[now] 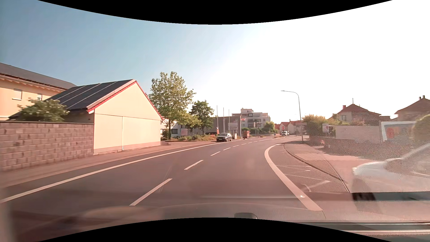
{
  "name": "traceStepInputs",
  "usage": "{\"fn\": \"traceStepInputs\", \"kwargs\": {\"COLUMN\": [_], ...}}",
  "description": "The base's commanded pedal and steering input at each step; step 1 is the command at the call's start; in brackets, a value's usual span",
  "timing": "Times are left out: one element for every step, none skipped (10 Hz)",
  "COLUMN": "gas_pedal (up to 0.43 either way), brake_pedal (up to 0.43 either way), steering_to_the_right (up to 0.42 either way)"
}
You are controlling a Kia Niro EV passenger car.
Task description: Follow the waypoints while adhering to traffic rules and regulations
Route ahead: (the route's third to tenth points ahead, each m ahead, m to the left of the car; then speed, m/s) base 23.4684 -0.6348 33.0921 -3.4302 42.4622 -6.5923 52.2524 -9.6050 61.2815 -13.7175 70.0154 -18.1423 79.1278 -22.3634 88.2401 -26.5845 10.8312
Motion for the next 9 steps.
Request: {"fn": "traceStepInputs", "kwargs": {"gas_pedal": [0.000, 0.000, 0.000, 0.000, 0.000, 0.000, 0.000, 0.000, 0.000], "brake_pedal": [0.000, 0.006, 0.012, 0.018, 0.024, 0.037, 0.049, 0.061, 0.067], "steering_to_the_right": [0.058, 0.057, 0.056, 0.055, 0.054, 0.053, 0.053, 0.052, 0.052]}}
